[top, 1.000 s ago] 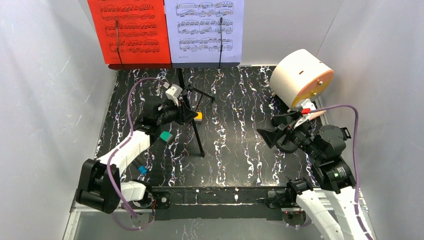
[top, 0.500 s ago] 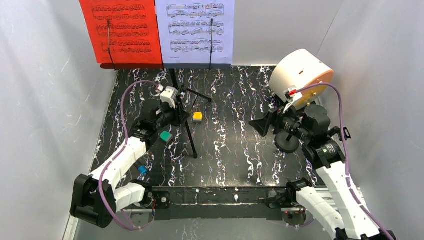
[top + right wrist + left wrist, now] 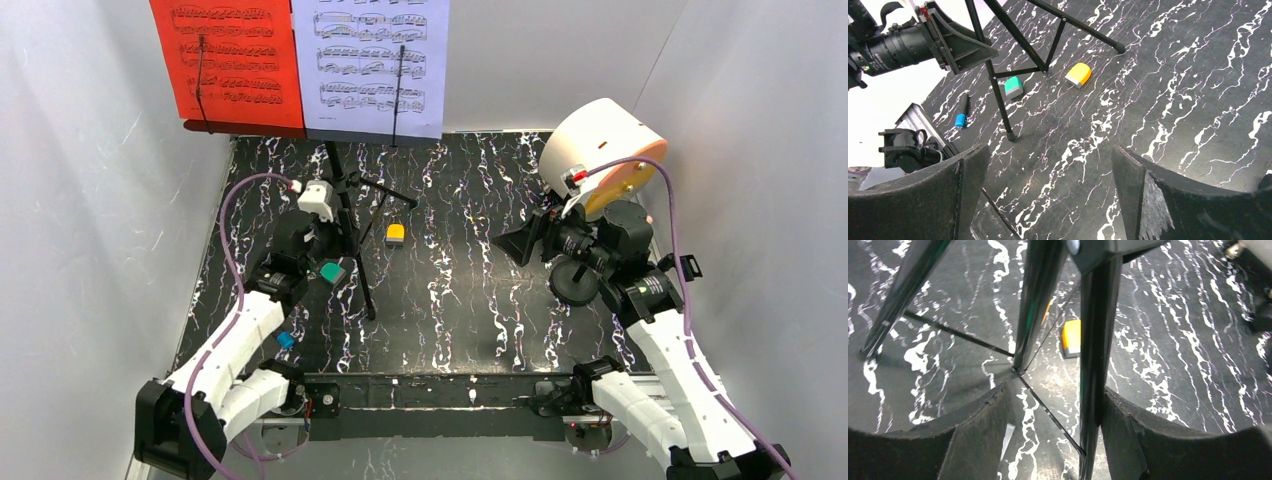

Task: Pack up the instrument practice props
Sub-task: Adjust the music stand at the center of the board, then pick up the sheet music from the music stand.

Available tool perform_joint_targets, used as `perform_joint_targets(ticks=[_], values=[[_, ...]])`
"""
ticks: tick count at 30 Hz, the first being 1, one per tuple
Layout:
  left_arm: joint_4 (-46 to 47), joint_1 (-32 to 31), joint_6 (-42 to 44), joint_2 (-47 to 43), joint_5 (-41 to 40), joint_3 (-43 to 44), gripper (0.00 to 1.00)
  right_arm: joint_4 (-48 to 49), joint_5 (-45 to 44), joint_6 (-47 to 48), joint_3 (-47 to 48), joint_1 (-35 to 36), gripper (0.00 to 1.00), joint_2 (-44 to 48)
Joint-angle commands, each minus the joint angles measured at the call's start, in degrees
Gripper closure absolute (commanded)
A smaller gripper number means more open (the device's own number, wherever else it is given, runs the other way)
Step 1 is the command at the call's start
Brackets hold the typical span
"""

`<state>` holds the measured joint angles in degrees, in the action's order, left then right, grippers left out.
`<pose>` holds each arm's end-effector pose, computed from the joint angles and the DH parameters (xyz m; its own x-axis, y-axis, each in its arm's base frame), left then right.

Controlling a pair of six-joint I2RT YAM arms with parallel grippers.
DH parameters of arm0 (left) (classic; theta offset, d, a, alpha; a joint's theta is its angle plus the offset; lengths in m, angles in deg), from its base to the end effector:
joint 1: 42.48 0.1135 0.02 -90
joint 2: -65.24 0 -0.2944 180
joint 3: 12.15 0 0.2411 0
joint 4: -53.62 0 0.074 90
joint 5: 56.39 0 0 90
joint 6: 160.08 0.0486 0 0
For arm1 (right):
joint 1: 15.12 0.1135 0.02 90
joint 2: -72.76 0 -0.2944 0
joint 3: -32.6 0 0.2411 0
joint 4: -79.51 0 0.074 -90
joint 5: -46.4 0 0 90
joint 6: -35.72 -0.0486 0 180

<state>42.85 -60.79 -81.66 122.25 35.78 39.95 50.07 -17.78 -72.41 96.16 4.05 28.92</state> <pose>0.2063 -0.0702 0.3067 -0.3213 -0.1050 -0.9411 0.2899 0.9352 -0.2033 0.1354 0.0695 0.3789 -0.3697 0.1680 -0.9138 -0.6166 0.6913 0.3766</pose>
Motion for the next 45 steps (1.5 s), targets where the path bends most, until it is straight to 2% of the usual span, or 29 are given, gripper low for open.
perform_joint_targets(ticks=[1,6,10,14,19,24,31,36,39,45], values=[[-8.2,0.8,-2.1,-3.7,-12.5,-1.7,0.38,1.8,1.2,-1.7,2.1,-0.1,0.01,-2.4],[-12.4,0.8,-4.2,-6.7,-16.7,-1.6,0.32,-0.7,1.0,-4.0,4.6,-0.1,0.01,-5.9],[-17.3,0.8,-5.4,-9.8,-15.9,0.2,0.23,-4.6,-1.4,-6.6,7.5,-0.1,0.01,-8.9],[-23.3,0.8,-6.4,-13.8,-13.9,4.9,0.13,-5.1,-3.7,-15.7,10.4,-0.1,0.01,-10.7],[-29.6,0.8,-7.5,-19.1,-10.7,12.4,0.09,6.7,-1.6,-12.2,3.7,-0.1,0.01,-4.3],[-37.4,0.8,-7.1,-20.0,-7.2,25.6,0.11,1.5,0.3,-8.6,12.7,-0.1,0.01,-7.5],[-41.5,0.2,-6.0,-14.0,-2.4,48.7,0.13,-3.4,1.6,-7.4,27.7,0.4,0.01,-13.8],[-39.4,0.0,-9.3,-6.8,6.3,59.0,0.16,-2.8,1.9,-9.4,35.4,2.0,0.01,-17.1],[-37.4,0.0,-11.3,-1.5,10.6,63.9,0.18,-1.2,1.8,-11.1,39.0,4.4,0.01,-19.6],[-35.4,-0.1,-15.0,8.2,16.3,76.1,0.22,-0.5,-3.9,-10.3,47.2,13.2,0.02,-25.7]])
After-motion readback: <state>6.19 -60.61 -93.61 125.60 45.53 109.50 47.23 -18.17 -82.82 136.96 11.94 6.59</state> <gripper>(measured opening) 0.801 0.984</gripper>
